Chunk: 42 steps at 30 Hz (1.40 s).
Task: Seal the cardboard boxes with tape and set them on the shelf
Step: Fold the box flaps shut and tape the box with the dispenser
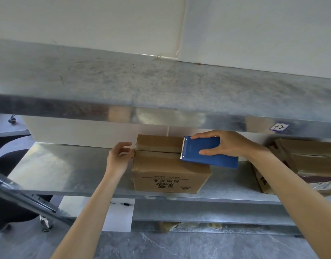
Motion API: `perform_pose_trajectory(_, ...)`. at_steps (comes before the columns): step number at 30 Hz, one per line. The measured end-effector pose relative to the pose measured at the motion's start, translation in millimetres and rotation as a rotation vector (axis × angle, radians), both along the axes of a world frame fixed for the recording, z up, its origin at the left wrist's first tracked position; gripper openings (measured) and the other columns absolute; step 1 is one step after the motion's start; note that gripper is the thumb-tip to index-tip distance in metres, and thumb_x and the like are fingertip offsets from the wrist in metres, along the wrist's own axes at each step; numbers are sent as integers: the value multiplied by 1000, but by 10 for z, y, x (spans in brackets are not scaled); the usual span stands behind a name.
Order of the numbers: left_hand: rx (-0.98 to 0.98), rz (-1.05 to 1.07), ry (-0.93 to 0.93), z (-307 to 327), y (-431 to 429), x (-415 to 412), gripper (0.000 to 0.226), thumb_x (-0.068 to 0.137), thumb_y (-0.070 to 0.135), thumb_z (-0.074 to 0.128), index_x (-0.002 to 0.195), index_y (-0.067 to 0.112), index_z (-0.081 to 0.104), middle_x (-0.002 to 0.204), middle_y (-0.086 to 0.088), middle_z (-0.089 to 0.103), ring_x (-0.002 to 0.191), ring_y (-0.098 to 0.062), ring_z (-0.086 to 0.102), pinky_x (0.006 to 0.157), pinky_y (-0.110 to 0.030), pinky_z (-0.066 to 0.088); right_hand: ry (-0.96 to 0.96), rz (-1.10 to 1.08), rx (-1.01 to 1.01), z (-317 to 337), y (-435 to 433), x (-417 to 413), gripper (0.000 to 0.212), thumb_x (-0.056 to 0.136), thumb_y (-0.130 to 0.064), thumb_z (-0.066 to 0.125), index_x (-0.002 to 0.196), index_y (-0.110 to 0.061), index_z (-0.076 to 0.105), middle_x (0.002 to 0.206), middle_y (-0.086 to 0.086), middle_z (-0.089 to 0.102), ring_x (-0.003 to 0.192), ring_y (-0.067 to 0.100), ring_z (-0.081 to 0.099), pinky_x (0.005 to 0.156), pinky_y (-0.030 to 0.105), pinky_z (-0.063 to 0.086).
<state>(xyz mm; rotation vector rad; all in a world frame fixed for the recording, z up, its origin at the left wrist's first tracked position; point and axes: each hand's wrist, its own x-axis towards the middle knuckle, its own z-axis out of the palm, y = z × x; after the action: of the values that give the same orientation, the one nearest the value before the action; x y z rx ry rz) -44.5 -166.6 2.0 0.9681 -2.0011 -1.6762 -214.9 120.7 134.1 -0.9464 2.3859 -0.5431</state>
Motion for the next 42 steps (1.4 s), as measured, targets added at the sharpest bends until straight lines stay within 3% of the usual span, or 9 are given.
perform_pose_trajectory(3,-93,5,-21,19,-33,13,15,87,14,73,100,21,71,96,2,73,90,-20,70,85,-36,55,3,-13,-11,-3,-6,15,45,77,-63,71,115,-73,50,123,-37,54,100,-3,59,88,26,53)
perform_pose_trajectory(7,-188,11,-35,106,-24,-27,16,83,9,76,95,18,71,87,2,72,76,-14,69,77,-32,56,23,-21,-22,-13,5,17,46,76,-62,72,115,-72,51,124,-36,55,102,-3,59,89,28,53)
perform_pose_trajectory(12,-227,47,-92,46,47,67,14,82,8,76,92,15,70,80,1,71,75,-14,67,81,-42,57,21,-10,-67,-6,15,52,44,75,-57,74,111,-73,53,118,-42,55,100,-8,59,89,25,53)
perform_pose_trajectory(17,-382,53,17,271,31,42,18,79,19,80,91,21,68,84,10,69,82,-10,67,83,-37,55,40,34,-89,-35,30,19,49,75,-56,75,118,-67,55,117,-49,51,107,-11,56,97,28,51)
perform_pose_trajectory(21,-591,-113,67,468,344,-41,22,84,28,76,104,22,69,104,13,68,98,-6,61,90,-15,43,70,94,-97,-44,57,-10,49,76,-61,71,121,-67,52,126,-37,54,111,-3,56,97,33,52)
perform_pose_trajectory(25,-779,-296,-47,370,786,-173,42,86,44,69,125,28,65,135,12,59,125,-11,51,105,-32,36,55,169,-108,-35,82,-56,51,78,-57,74,121,-68,50,130,-33,54,113,-4,55,97,29,51)
perform_pose_trajectory(29,-941,-297,-198,117,949,-246,66,89,55,37,148,27,46,158,10,35,150,-13,25,122,-37,15,26,223,-132,-43,113,-93,52,82,-47,76,123,-63,48,130,-27,54,112,-2,55,94,22,50)
perform_pose_trajectory(32,-1066,-293,-287,53,964,-234,70,91,58,24,154,31,34,161,13,26,151,-12,18,124,-39,6,9,254,-144,-74,126,-155,52,81,-51,75,123,-66,48,132,-24,55,111,0,57,95,29,52)
perform_pose_trajectory(42,-1116,-309,-387,95,974,-194,67,94,66,18,156,41,16,158,22,5,149,-5,6,122,-32,-1,-185,294,-168,-167,318,-483,55,74,-62,74,124,-66,50,130,-28,56,111,2,61,97,39,52)
